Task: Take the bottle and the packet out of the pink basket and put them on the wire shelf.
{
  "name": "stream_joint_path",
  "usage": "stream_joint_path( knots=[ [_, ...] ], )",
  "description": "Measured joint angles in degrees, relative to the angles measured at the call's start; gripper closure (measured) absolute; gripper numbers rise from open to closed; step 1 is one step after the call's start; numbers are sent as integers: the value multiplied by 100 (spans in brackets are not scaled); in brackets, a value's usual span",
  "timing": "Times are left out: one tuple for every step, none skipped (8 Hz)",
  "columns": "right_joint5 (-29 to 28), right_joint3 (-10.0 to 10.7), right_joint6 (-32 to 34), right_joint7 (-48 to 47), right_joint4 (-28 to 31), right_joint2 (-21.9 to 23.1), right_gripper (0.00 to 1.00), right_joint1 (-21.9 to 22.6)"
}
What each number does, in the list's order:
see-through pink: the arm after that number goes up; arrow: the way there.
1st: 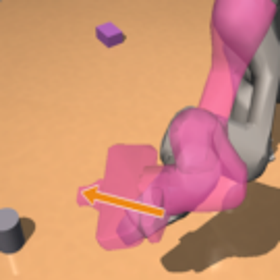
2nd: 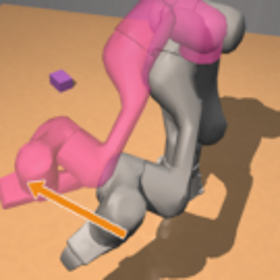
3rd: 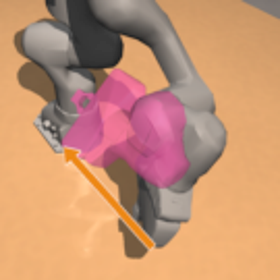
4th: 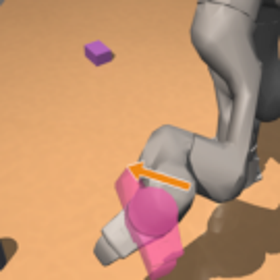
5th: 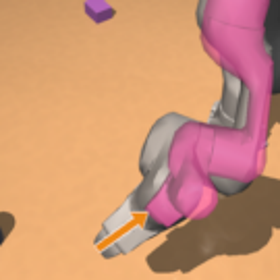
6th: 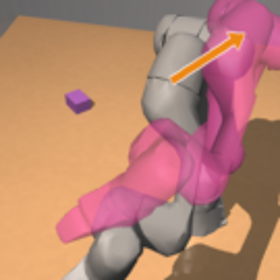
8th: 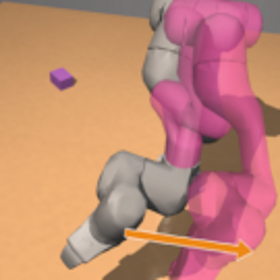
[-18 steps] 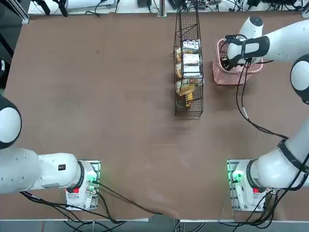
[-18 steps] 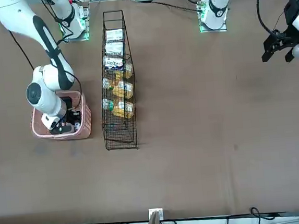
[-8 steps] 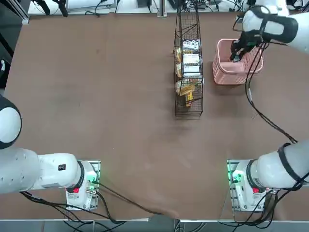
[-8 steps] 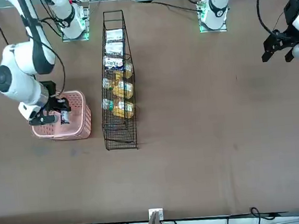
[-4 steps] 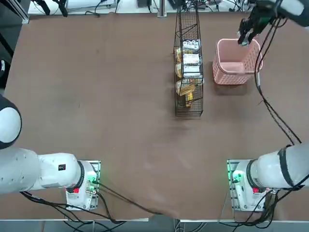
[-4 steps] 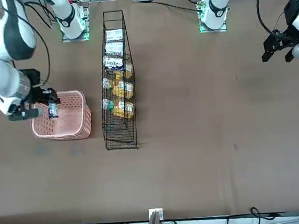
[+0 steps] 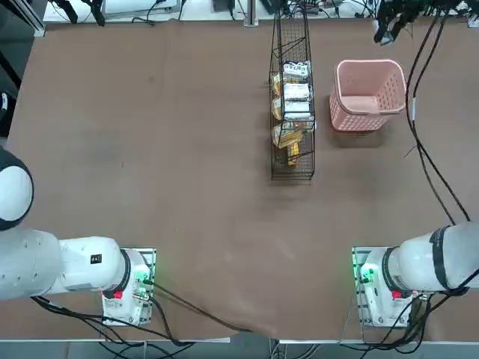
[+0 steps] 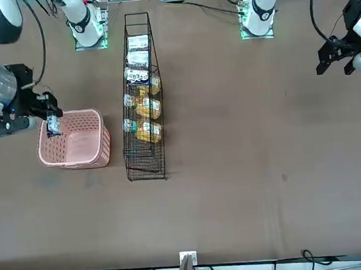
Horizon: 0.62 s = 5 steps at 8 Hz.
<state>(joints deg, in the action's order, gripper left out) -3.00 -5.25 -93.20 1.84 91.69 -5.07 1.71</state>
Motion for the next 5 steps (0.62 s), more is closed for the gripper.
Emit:
stream_joint_path(
  knots=[
    [10,-98,74,91,-201,1,56,18],
    [34,-155,145,206,-381,1,56,57],
    [59,-222,212,371,-536,-2,56,94],
    [68,-316,254,497,-670,-8,56,125],
    [75,-412,269,636,-787,-18,56,172]
  ],
)
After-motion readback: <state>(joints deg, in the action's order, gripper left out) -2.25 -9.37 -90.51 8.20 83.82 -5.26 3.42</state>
